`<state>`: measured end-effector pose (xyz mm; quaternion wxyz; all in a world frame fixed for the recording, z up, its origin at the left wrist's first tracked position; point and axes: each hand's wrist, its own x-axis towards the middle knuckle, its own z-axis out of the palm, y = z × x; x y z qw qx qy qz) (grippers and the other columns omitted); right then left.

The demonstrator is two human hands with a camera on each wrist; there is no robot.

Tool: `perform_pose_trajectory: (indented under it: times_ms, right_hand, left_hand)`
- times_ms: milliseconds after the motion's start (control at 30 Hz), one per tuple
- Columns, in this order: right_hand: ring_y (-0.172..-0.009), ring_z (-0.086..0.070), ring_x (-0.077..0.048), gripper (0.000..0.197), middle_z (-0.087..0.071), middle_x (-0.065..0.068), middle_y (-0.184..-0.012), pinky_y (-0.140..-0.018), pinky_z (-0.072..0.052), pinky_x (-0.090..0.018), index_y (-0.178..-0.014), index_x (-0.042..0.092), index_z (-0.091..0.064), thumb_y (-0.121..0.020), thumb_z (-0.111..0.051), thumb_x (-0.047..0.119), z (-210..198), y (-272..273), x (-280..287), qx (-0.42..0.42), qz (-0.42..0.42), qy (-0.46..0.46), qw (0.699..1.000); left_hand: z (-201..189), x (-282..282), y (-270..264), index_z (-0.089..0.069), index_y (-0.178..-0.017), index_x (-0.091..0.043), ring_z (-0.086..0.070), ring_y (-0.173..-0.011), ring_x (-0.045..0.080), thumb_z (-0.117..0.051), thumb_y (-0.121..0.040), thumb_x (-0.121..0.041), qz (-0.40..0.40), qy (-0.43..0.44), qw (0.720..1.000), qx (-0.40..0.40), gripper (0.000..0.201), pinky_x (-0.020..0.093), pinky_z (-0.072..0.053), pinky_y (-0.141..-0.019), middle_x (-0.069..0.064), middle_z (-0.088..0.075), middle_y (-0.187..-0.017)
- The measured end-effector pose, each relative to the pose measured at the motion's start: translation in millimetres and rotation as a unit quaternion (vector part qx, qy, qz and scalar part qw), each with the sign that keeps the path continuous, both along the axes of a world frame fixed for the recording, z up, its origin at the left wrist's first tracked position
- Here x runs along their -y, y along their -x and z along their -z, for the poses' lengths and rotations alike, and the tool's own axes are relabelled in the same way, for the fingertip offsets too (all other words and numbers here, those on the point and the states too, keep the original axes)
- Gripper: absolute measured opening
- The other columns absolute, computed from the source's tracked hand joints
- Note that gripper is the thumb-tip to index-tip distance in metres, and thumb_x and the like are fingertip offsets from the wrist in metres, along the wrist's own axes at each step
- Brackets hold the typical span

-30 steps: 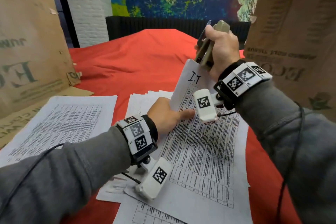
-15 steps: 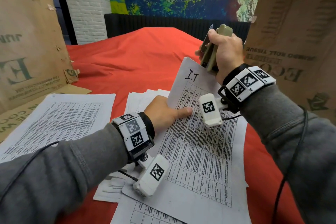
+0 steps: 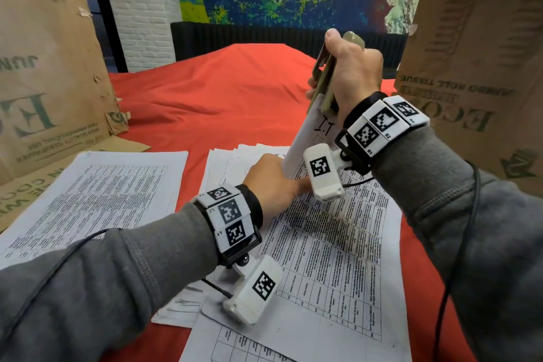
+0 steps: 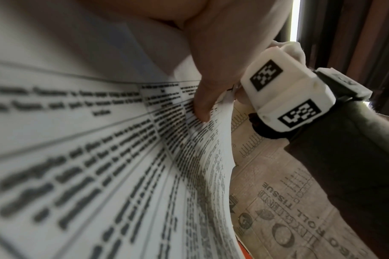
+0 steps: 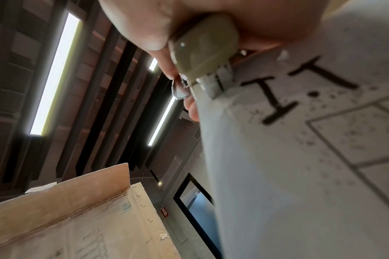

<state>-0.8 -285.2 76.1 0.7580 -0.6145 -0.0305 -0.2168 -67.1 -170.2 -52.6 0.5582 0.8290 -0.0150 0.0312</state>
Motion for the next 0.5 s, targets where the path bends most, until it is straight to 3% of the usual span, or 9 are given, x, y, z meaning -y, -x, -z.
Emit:
perform_pose_trajectory:
  times_ms: [133, 267, 500]
  right_hand:
    - [-0.049, -0.068, -0.026, 0.032, -0.066, -0.013, -0.062, -0.048, -0.057, -0.036, -0.085, 0.001, -0.064, -0.095, -0.068, 0.031, -4.7, 3.9, 0.2, -0.006, 0.016, -0.005, 1.000]
    - [-0.051, -0.069, -0.027, 0.032, -0.067, -0.015, -0.066, -0.047, -0.058, -0.037, -0.083, 0.003, -0.060, -0.097, -0.066, 0.031, -7.5, 7.2, -0.5, -0.011, 0.025, -0.005, 1.000]
    - [-0.043, -0.062, -0.025, 0.039, -0.064, -0.012, -0.060, -0.043, -0.054, -0.033, -0.075, 0.003, -0.060, -0.095, -0.066, 0.036, -6.1, 6.0, -7.0, -0.016, 0.086, -0.011, 0.996]
  left_hand:
    - [0.1, 0.7, -1.5, -0.057, -0.074, -0.005, -0.040, -0.058, 0.020, -0.084, -0.082, -0.033, 0.000, -0.006, 1.000, 0.012, 0.040, 0.032, -0.030, -0.057, 0.006, -0.047, -0.064]
    - [-1.0, 1.4, -1.0, -0.053, -0.068, -0.009, -0.034, -0.055, 0.019, -0.080, -0.071, -0.041, 0.009, -0.017, 1.000, 0.021, 0.042, 0.030, -0.025, -0.055, 0.002, -0.042, -0.058]
    - [5.4, 1.5, -7.6, -0.056, -0.066, -0.007, -0.034, -0.048, 0.021, -0.084, -0.080, -0.027, -0.015, -0.026, 0.999, 0.022, 0.037, 0.028, -0.028, -0.052, -0.001, -0.043, -0.053]
